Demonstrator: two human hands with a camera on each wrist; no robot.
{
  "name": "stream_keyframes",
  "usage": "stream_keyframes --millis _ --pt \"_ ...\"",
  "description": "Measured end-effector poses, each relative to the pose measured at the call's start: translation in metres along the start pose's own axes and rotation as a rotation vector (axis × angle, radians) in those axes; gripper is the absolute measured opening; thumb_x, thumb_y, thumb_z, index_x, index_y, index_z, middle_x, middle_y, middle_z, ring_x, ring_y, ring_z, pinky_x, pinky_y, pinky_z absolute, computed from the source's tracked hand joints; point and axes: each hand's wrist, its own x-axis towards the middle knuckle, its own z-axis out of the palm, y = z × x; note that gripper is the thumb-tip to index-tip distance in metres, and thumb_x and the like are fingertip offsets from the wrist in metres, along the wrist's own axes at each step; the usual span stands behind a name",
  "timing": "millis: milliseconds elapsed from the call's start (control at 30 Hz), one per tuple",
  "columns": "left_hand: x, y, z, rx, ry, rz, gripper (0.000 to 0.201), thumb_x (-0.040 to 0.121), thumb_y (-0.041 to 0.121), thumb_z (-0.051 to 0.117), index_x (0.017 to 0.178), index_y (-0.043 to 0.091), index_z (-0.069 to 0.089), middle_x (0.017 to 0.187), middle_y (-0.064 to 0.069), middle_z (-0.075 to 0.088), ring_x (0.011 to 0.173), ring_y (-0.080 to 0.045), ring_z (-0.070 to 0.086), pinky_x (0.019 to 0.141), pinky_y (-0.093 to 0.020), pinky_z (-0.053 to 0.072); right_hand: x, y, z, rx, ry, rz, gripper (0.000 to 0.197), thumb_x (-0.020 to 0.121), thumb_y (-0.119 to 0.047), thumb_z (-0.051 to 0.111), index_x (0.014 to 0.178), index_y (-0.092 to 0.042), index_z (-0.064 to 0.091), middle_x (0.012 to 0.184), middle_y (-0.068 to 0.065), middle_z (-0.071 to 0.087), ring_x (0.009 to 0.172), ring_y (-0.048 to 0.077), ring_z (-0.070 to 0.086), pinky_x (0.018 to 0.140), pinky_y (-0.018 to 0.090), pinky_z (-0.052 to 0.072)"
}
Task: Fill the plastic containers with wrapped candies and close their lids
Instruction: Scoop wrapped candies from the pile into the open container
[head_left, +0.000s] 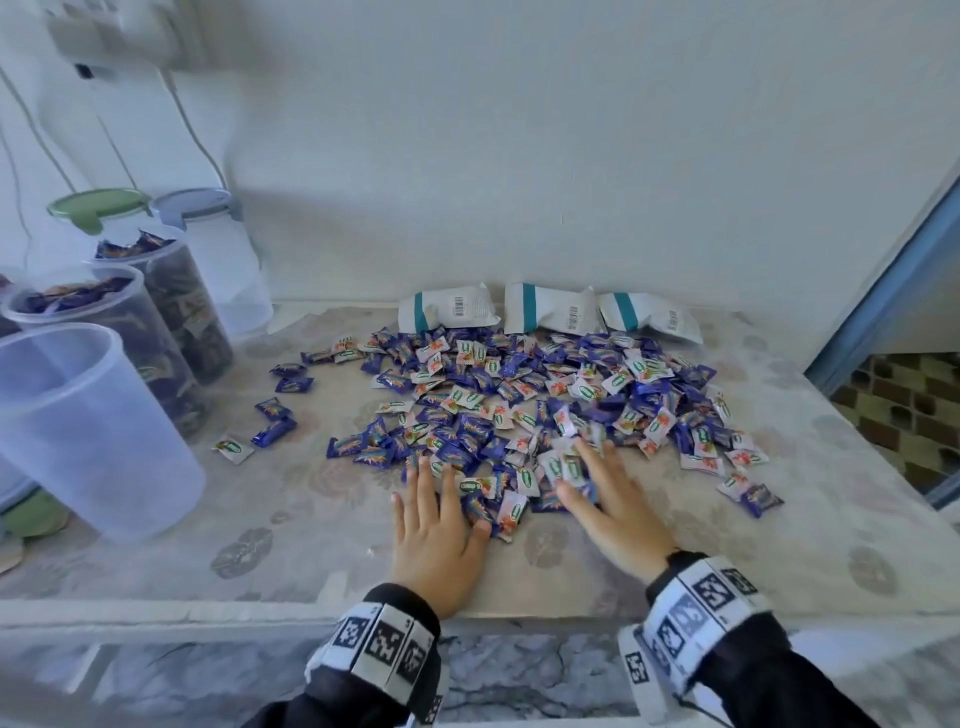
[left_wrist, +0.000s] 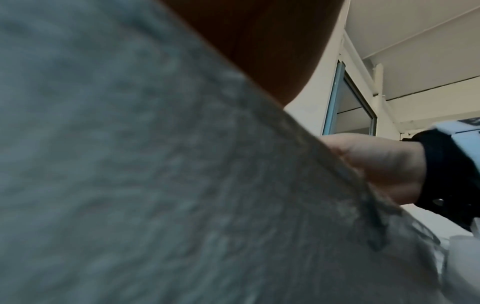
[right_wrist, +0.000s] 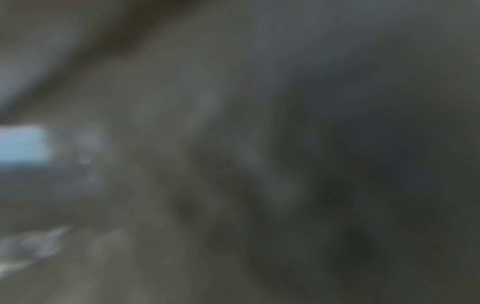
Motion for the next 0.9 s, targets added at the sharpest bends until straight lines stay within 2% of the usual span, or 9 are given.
stream_keyframes --millis 133,233,300,400,467,600,667,800,900 --pt "-0.004 0.013 -0.009 -0.197 0.044 -0.010 0.069 0.098 0.037 0.040 0.149 0.020 -0.004 0.154 -0.011 -0.021 0.142 -0.026 -0.022 0.113 -0.039 -0.013 -0.008 -0.018 -0.007 0.123 -0.111 -0.011 0.066 0.086 -0.064 0.029 0.145 -0.048 0.006 0.159 -0.005 -0.007 0.146 0.018 -0.011 0.117 0.045 0.002" --pt "-0.002 -0.001 -0.043 -0.305 0.106 -0.060 0.068 0.096 0.033 0.046 0.150 0.019 0.006 0.156 -0.013 -0.008 0.144 -0.030 -0.009 0.115 -0.045 -0.001 -0.021 -0.022 -0.034 0.188 -0.081 -0.020 0.063 0.084 -0.058 0.026 0.144 -0.043 0.013 0.152 -0.019 0.011 0.144 0.010 0.008 0.115 0.038 0.012" --pt "0.008 -0.020 -0.071 -0.342 0.179 -0.135 0.067 0.095 0.032 0.049 0.149 0.017 0.012 0.156 -0.015 0.002 0.144 -0.033 0.001 0.116 -0.051 0.008 -0.025 -0.017 -0.056 0.218 -0.048 0.020 0.055 0.092 -0.051 0.030 0.144 -0.038 0.019 0.151 -0.015 0.020 0.138 0.005 0.020 0.108 0.032 0.022" --pt "0.036 -0.055 -0.107 -0.345 0.272 -0.304 0.068 0.092 0.028 0.054 0.148 0.011 0.019 0.152 -0.020 0.015 0.140 -0.036 0.014 0.114 -0.050 0.017 -0.010 0.004 -0.084 0.223 0.075 0.110 0.052 0.098 -0.040 0.039 0.146 -0.026 0.027 0.153 -0.004 0.025 0.138 0.016 0.028 0.100 0.028 0.026" --pt "0.055 -0.073 -0.122 -0.291 0.273 -0.413 0.068 0.091 0.028 0.056 0.146 0.007 0.021 0.150 -0.023 0.019 0.139 -0.038 0.019 0.113 -0.047 0.020 0.013 0.023 -0.095 0.139 0.123 0.177 0.055 0.096 -0.044 0.043 0.146 -0.025 0.027 0.154 0.004 0.024 0.140 0.023 0.027 0.110 0.034 0.025" --pt "0.091 -0.107 -0.127 -0.117 0.126 -0.523 0.057 0.090 0.025 0.060 0.133 -0.007 0.041 0.139 -0.024 0.042 0.128 -0.036 0.039 0.106 -0.036 0.031 0.059 0.060 -0.103 -0.067 0.036 0.434 0.084 0.072 -0.081 0.035 0.145 -0.045 0.014 0.157 0.010 0.015 0.141 0.038 0.020 0.113 0.049 0.022" --pt "0.109 -0.126 -0.122 -0.081 0.051 -0.505 0.053 0.086 0.025 0.063 0.124 -0.009 0.051 0.132 -0.025 0.050 0.120 -0.036 0.048 0.103 -0.037 0.036 0.069 0.058 -0.102 -0.054 -0.007 0.438 0.075 0.085 -0.070 0.038 0.148 -0.039 0.011 0.158 0.009 0.010 0.143 0.036 0.017 0.115 0.043 0.020" --pt "0.112 -0.113 -0.114 0.112 -0.088 -0.501 0.079 0.091 0.053 0.048 0.149 0.012 0.014 0.153 -0.013 0.024 0.139 -0.030 0.027 0.113 -0.034 0.023 0.080 0.031 -0.092 0.002 -0.090 0.362 0.071 0.093 -0.054 0.043 0.150 -0.026 0.011 0.157 0.006 0.017 0.141 0.031 0.024 0.110 0.037 0.026" --pt "0.103 -0.078 -0.102 0.241 -0.221 -0.355 0.077 0.090 0.065 0.032 0.150 0.027 0.002 0.155 -0.016 0.013 0.142 -0.034 0.017 0.116 -0.045 0.017 0.077 0.010 -0.081 -0.042 -0.142 0.317 0.072 0.093 -0.055 0.042 0.150 -0.025 0.010 0.157 0.007 0.018 0.141 0.030 0.026 0.106 0.032 0.029"
